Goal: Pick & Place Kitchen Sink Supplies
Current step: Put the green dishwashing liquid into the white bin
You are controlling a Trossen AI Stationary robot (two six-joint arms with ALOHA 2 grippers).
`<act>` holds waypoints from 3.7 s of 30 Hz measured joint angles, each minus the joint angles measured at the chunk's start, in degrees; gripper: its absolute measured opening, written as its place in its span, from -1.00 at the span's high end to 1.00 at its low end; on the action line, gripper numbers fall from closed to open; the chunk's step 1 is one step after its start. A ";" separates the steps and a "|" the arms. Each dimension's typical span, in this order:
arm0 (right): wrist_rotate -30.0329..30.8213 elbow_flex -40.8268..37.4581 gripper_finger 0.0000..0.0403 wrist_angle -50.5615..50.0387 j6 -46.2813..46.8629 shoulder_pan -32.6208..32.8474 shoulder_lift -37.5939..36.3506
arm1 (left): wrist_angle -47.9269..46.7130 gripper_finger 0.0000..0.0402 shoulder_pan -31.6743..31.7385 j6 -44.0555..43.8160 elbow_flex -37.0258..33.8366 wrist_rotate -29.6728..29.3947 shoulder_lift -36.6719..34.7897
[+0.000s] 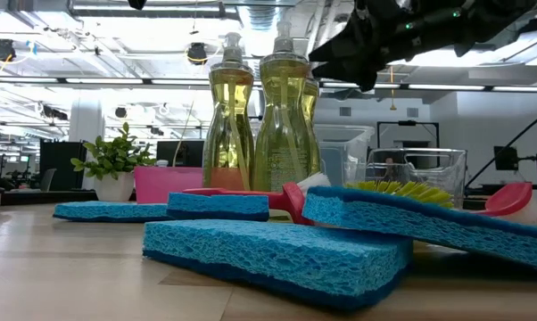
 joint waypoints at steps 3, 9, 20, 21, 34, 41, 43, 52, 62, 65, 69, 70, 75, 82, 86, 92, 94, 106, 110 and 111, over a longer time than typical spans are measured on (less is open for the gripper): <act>-0.02 0.00 -0.07 0.21 0.02 0.07 -0.16 | 0.05 0.48 0.00 0.00 0.00 0.00 0.00; -0.02 0.00 -0.07 1.37 0.02 0.08 -0.05 | 0.22 0.48 0.00 -0.02 0.00 0.00 0.00; 0.01 0.00 -0.07 8.26 0.05 0.02 5.90 | 0.49 0.48 -0.02 0.02 0.01 0.00 0.00; 0.02 0.00 -0.07 9.21 0.07 0.02 6.55 | 0.49 0.48 -0.02 0.02 0.02 0.00 0.00; 0.00 1.40 -0.07 12.79 0.20 -1.07 8.37 | 0.62 0.48 -0.01 0.02 0.01 0.00 0.00; 0.00 1.42 -0.07 12.30 0.20 -1.20 9.35 | 0.62 0.48 -0.02 0.20 0.02 0.00 0.00; -0.02 1.42 -0.07 13.08 0.22 -1.38 10.83 | 0.62 0.48 0.00 0.20 0.02 0.00 0.00; 0.02 1.42 -0.05 13.74 2.14 -1.49 12.13 | 0.62 0.48 -0.02 0.20 0.02 0.00 0.00; 0.61 1.46 0.48 13.92 3.68 -1.51 12.04 | 0.62 0.48 -0.02 0.20 0.02 0.00 0.00; 0.31 1.46 0.48 13.83 5.00 -1.51 12.04 | 0.62 0.48 -0.02 0.20 0.02 0.00 0.00; 0.37 1.49 0.48 13.90 6.26 -1.49 12.04 | 0.62 0.48 -0.02 0.18 0.02 0.00 0.00; 0.34 1.47 0.48 13.90 6.44 -1.46 12.03 | 0.62 0.48 -0.02 0.20 0.02 0.00 0.00; 0.15 1.44 0.48 12.66 6.73 -1.34 10.27 | 0.60 0.48 0.00 0.17 0.02 0.00 0.00; 1.09 1.38 0.48 7.62 6.43 -1.34 4.87 | 0.61 0.48 0.00 0.17 0.02 0.00 0.00; 1.39 1.38 0.48 5.27 6.23 -1.38 1.55 | 0.60 0.48 0.00 0.17 0.02 0.00 0.00; 1.44 1.38 0.48 4.96 6.08 -1.38 -3.77 | 0.60 0.48 -0.01 0.17 0.02 0.00 0.00; 1.44 1.40 0.48 4.91 5.15 -1.38 -5.63 | 0.60 0.48 -0.01 0.18 0.02 0.00 0.00; 5.03 10.28 0.46 -10.68 -2.55 -1.36 -13.93 | 0.60 0.48 0.00 0.17 0.02 0.00 0.00; 5.50 14.07 0.47 -13.93 -4.84 -1.36 -14.23 | 0.60 0.48 0.00 0.19 0.02 0.00 0.00; 5.89 14.88 0.46 -14.52 -5.47 -1.34 -14.23 | 0.60 0.48 -0.02 0.17 0.02 0.00 0.00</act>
